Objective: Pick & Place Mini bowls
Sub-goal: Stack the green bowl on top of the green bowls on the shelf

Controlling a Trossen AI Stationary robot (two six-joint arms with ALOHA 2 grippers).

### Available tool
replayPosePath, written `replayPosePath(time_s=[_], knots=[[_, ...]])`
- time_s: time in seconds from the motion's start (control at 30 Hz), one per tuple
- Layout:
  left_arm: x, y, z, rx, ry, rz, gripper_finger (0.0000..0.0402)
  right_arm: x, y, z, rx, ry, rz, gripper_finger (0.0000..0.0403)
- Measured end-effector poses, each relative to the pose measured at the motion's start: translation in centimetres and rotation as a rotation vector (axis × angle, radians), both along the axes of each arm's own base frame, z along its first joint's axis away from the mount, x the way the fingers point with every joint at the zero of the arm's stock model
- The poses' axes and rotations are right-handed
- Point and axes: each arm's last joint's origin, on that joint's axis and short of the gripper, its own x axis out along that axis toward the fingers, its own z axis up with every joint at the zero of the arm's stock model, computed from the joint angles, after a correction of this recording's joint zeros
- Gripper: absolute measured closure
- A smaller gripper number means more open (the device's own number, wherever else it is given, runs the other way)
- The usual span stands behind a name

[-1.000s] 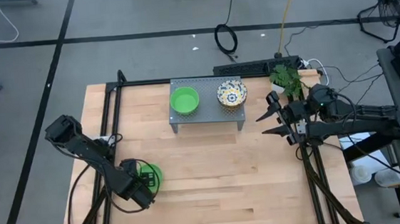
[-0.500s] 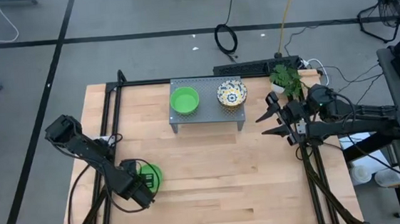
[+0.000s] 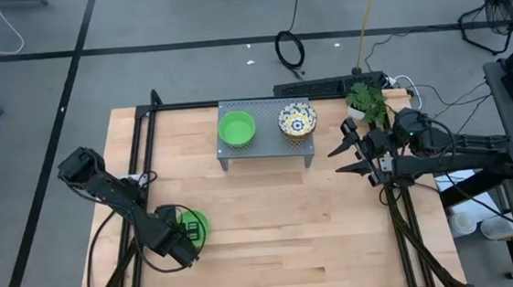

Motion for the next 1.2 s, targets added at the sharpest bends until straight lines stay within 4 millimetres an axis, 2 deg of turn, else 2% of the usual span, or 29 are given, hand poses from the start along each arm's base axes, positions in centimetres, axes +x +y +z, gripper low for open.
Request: replayPosePath(time_s=[0.23,0.57,0.9,1.2], knots=[[0.11,-0.01,-0.02,0.010,-0.022,-0.008,0.0277,0.00,0.00,0.00,-0.002,-0.001,0.000,0.0220],[0.21,-0.13,-0.05,-0.007,-0.029,-0.007,0.0320,0.00,0.00,0.00,-0.006,-0.002,0.000,0.0220],[0.30,-0.19,-0.05,-0.013,-0.039,-0.027,0.0392,0.04,-0.01,-0.02,-0.007,-0.001,-0.004,0.0220],[0.51,0.52,0.37,0.162,-0.158,-0.139,0.0396,0.12,-0.03,-0.06,-0.007,0.002,-0.005,0.0220]])
